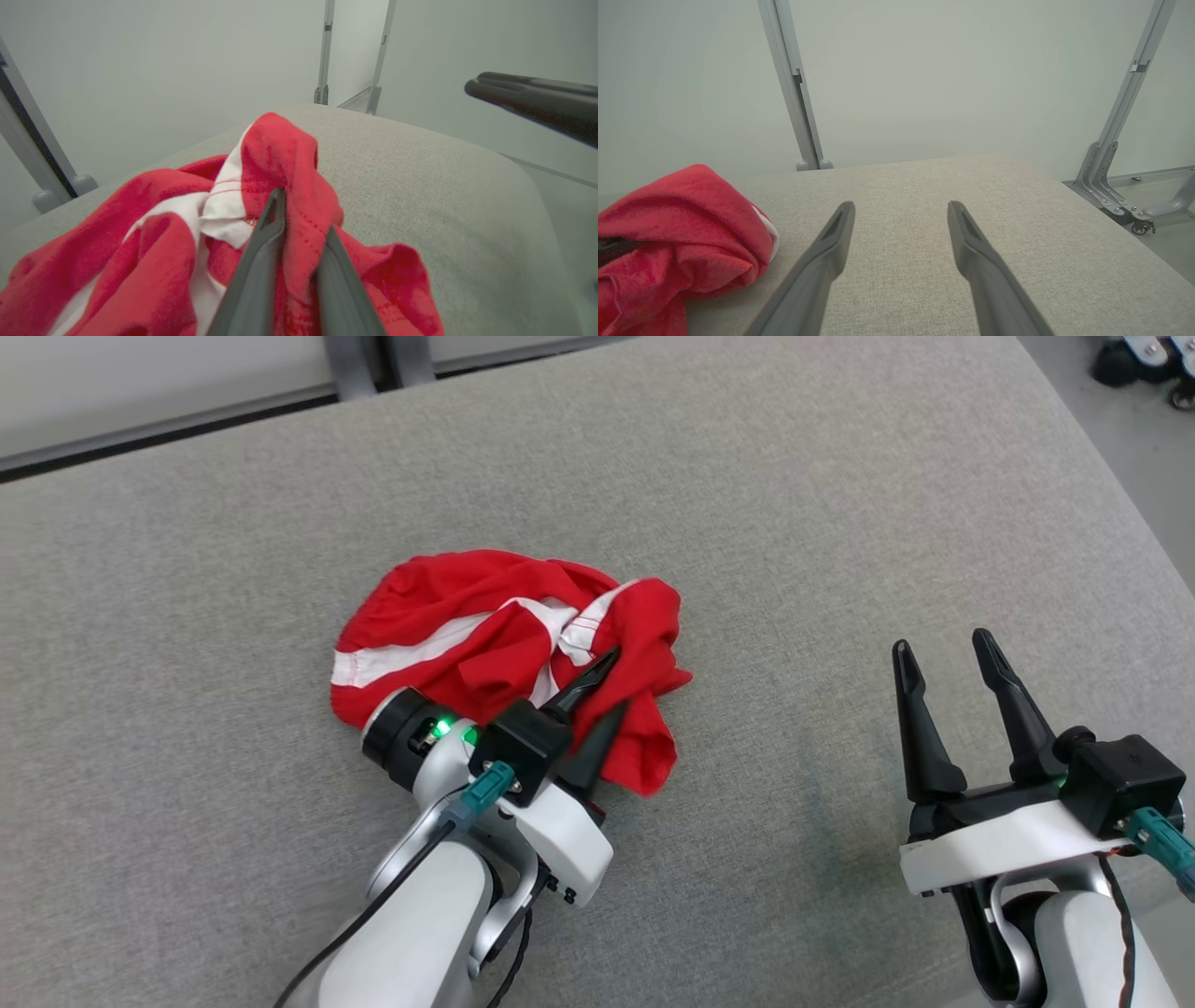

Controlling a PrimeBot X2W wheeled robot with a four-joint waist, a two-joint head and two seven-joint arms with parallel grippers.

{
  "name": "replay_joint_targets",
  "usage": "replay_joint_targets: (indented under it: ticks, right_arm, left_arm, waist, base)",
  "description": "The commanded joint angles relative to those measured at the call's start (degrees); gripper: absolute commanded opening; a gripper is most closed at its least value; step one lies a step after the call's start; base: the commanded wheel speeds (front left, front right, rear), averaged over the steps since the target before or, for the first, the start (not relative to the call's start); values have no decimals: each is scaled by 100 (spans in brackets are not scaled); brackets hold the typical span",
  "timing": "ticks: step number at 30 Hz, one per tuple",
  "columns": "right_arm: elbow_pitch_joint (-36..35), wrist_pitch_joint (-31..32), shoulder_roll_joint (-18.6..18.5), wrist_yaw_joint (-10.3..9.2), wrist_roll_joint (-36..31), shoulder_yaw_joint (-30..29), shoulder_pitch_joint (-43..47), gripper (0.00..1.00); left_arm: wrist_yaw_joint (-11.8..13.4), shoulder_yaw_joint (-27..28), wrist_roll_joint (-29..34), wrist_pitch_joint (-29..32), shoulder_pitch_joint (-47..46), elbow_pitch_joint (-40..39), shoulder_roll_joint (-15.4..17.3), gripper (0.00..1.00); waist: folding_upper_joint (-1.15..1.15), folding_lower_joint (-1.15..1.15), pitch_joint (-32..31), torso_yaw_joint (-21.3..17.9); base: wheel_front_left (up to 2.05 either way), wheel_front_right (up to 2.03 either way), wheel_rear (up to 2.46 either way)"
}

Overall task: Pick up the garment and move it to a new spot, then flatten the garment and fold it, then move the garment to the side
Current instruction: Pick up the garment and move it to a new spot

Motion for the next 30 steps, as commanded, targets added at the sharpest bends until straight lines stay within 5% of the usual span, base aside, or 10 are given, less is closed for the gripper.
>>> replay_joint_targets:
  ticks: [1,10,22,30]
  right_arm:
    - [36,-64,3,0,37,-4,-44,100]
    - [127,-54,15,0,-90,-31,-84,100]
    - [-27,240,-124,0,-167,-88,118,100]
    - [-120,372,-186,0,-183,-169,373,100]
  left_arm:
    - [-37,-49,-17,-91,-117,106,25,100]
    - [3,-70,-221,-549,93,244,69,100]
    - [737,894,-750,-849,754,-44,371,100]
    - [969,1472,-1102,-922,1236,-153,703,100]
  waist:
    - [0,0,141,-118]
    - [0,0,-181,452]
    - [0,0,-737,1477]
    - [0,0,-1039,1811]
  base:
    - [0,0,0]
    - [0,0,0]
    - [0,0,0]
    - [0,0,0]
